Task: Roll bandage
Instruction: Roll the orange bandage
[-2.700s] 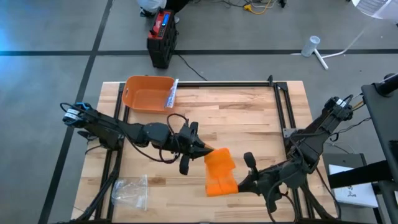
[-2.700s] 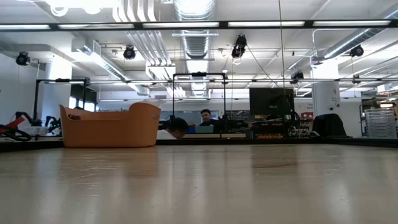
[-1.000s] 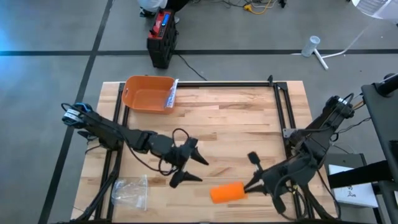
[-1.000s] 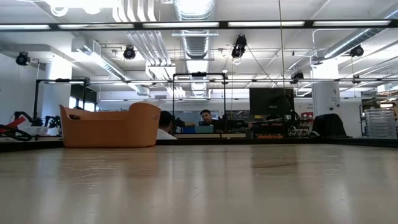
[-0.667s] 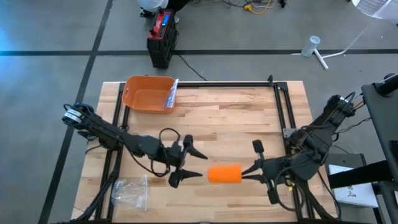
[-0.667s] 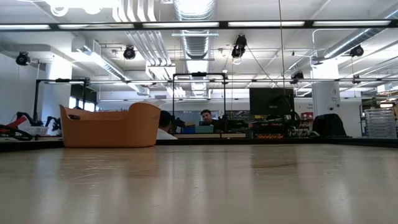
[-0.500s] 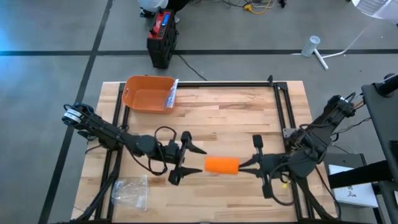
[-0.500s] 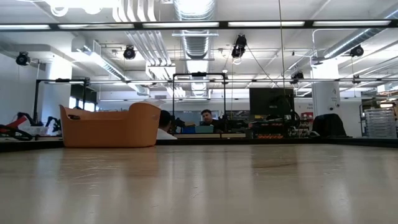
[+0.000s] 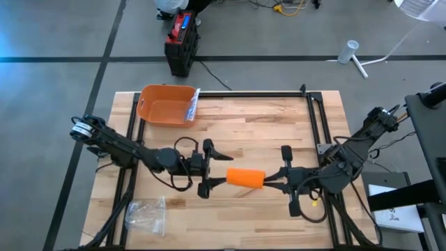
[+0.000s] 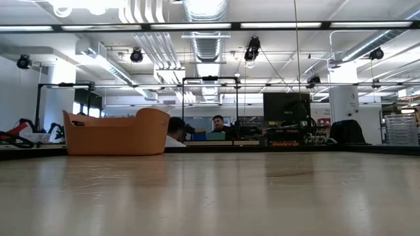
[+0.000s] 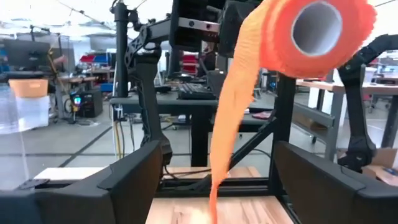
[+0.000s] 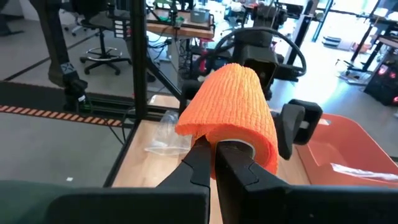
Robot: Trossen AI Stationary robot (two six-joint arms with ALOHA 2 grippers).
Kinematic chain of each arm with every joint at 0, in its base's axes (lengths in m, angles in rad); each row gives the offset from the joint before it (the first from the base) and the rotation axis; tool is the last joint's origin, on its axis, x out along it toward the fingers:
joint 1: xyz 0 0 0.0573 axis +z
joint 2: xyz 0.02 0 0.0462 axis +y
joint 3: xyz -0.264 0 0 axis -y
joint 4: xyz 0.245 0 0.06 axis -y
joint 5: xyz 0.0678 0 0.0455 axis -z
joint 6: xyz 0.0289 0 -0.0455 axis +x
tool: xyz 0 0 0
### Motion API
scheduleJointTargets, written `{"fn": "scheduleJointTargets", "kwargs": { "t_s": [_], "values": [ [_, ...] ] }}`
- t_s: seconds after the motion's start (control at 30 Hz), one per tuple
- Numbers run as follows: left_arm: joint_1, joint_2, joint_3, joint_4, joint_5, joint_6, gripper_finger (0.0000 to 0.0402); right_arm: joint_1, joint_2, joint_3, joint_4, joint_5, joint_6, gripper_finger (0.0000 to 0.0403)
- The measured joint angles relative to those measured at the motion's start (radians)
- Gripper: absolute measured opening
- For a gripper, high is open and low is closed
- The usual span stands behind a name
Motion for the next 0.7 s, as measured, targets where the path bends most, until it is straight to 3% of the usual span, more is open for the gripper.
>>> {"fn": "scheduleJointTargets", "kwargs": {
  "t_s": [0.33,0.43,0.57,0.7],
  "values": [
    [0.011,0.152,0.09,0.061,0.012,0.039,0.0275,-0.001,0.007,0.0,0.004,0.0,-0.025,0.0],
    [0.011,0.183,0.141,0.053,0.009,0.044,0.0249,-0.001,0.007,0.0,0.004,0.0,-0.026,0.0],
    [0.014,0.189,0.18,0.006,0.009,0.052,0.017,-0.001,0.007,0.0,0.003,0.0,-0.027,0.0],
    [0.014,0.188,0.197,-0.027,0.009,0.058,0.0042,0.0,0.006,0.0,0.004,0.001,-0.039,0.0]
  ]
}}
